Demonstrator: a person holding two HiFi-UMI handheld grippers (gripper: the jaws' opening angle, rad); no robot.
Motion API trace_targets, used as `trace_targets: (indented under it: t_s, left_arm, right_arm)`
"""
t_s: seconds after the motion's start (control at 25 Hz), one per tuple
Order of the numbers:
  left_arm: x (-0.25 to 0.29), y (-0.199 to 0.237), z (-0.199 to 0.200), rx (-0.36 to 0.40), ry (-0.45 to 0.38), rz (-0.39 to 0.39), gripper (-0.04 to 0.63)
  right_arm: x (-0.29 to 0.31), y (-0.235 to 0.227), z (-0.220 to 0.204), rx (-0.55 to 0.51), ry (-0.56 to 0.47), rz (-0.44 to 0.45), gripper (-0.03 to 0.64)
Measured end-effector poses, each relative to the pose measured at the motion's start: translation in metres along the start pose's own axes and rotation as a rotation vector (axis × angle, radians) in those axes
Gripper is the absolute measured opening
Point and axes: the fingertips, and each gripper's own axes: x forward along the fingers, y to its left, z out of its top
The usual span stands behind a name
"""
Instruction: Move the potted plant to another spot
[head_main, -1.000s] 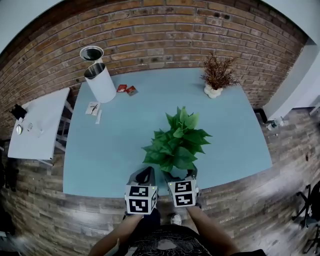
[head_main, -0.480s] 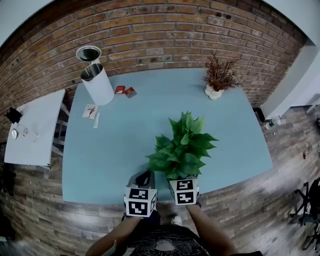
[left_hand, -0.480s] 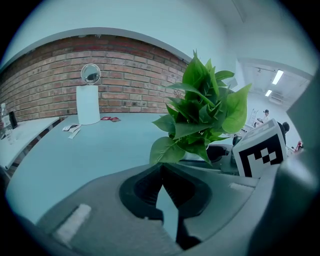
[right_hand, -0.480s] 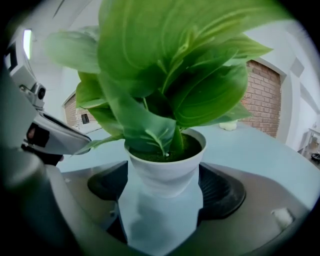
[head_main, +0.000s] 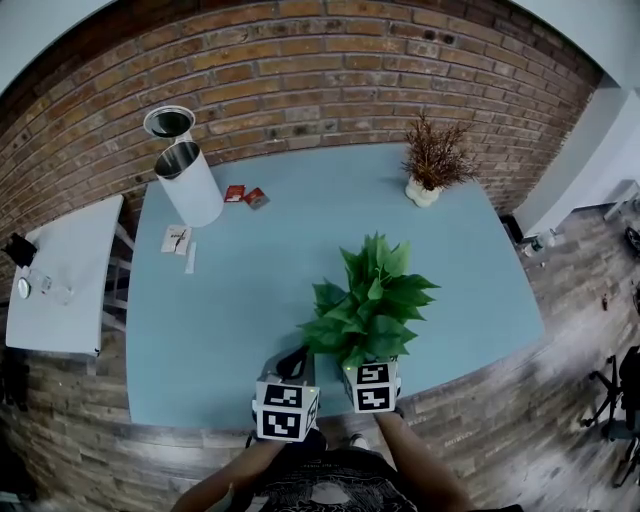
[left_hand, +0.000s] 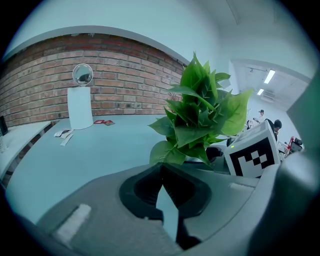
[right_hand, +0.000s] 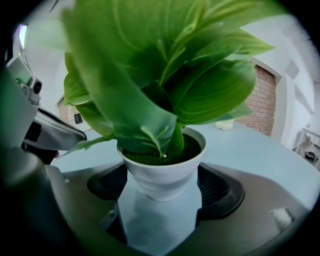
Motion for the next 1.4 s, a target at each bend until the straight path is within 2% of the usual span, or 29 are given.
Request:
trace_targets:
  t_s: [0.4, 0.68, 1.4]
  left_arm:
    - [0.000, 0.014, 0.015, 0.003, -0.021, -0.044, -0.002]
    - [0.004, 0.010, 0.024, -0.002, -0.036, -0.063, -0.002]
    - [0.035, 0.035, 0.045, -0.087, -0.041, 0.049, -0.002]
  right_arm:
    - [0.014, -0.001, 0.002, 0.027, 0.052, -0.046, 0.431]
    - [0.023, 0.000, 0.007, 0.018, 0.074, -0.041, 0.431]
    - [0.068, -0.004, 0.036, -0.011, 0.089, 0.040, 0.431]
